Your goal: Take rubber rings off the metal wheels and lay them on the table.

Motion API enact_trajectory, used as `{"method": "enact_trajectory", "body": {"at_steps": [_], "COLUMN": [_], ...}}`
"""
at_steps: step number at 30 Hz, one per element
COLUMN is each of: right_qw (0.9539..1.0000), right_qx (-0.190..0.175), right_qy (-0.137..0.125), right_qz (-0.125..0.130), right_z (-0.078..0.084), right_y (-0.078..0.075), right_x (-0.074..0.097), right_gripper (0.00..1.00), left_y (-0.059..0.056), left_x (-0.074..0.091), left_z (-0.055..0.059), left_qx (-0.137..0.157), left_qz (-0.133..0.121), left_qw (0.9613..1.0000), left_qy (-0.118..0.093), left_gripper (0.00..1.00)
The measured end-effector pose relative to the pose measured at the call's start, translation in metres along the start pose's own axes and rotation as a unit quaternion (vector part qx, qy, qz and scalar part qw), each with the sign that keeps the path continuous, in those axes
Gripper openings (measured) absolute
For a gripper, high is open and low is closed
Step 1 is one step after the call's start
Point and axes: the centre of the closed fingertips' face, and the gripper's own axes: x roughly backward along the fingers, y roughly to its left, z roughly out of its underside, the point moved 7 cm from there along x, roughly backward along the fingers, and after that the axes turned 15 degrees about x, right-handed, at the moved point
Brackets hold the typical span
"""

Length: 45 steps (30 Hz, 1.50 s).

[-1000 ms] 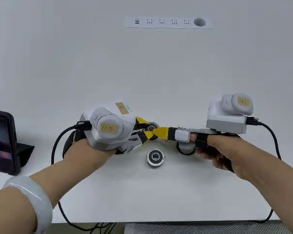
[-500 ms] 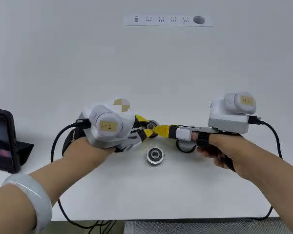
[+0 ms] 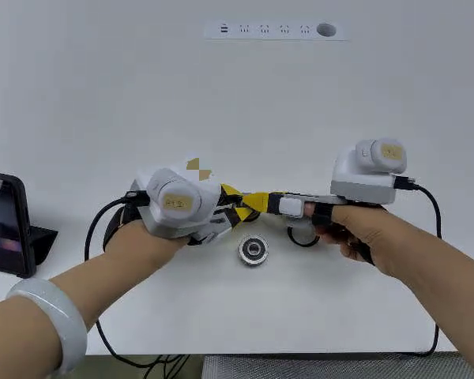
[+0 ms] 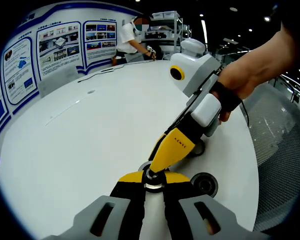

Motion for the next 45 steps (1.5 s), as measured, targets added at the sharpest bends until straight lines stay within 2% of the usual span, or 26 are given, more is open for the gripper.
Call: {"method": "enact_trajectory", "body": {"at_steps": [9, 16, 18, 20, 21, 22, 45], "right_qw": [1.0, 0.9998, 0.9995, 0.9983, 0.9987, 0.9984, 0.9984], "right_qx": [0.002, -0.002, -0.006, -0.006, -0.001, -0.011, 0.012], "right_qy": [0.006, 0.015, 0.022, 0.05, 0.043, 0.046, 0.046], "right_qz": [-0.006, -0.015, -0.02, -0.029, -0.028, -0.032, -0.03], "right_z": [-0.003, -0.003, -0.002, 0.003, 0.002, 0.003, 0.002], "right_y": [0.001, 0.001, 0.001, 0.002, 0.002, 0.002, 0.006], "right_x": [-0.006, -0.002, 0.0, 0.004, 0.004, 0.006, 0.012], "right_gripper": [0.3, 0.3, 0.3, 0.29, 0.29, 0.28, 0.28], "left_y": [0.0, 0.0, 0.0, 0.0, 0.0, 0.0, 0.0], "left_x": [0.0, 0.0, 0.0, 0.0, 0.0, 0.0, 0.0], "left_z": [0.0, 0.0, 0.0, 0.0, 0.0, 0.0, 0.001], "left_qx": [0.001, -0.001, -0.001, -0.002, -0.002, -0.002, -0.001], "left_qz": [0.0, 0.001, 0.002, 0.002, 0.002, 0.002, 0.002], "left_qw": [1.0, 1.0, 1.0, 1.0, 1.0, 1.0, 1.0], "left_qy": [-0.001, -0.002, -0.001, -0.001, -0.001, -0.001, -0.001], "left_gripper": [0.13, 0.13, 0.13, 0.13, 0.13, 0.13, 0.13]}}
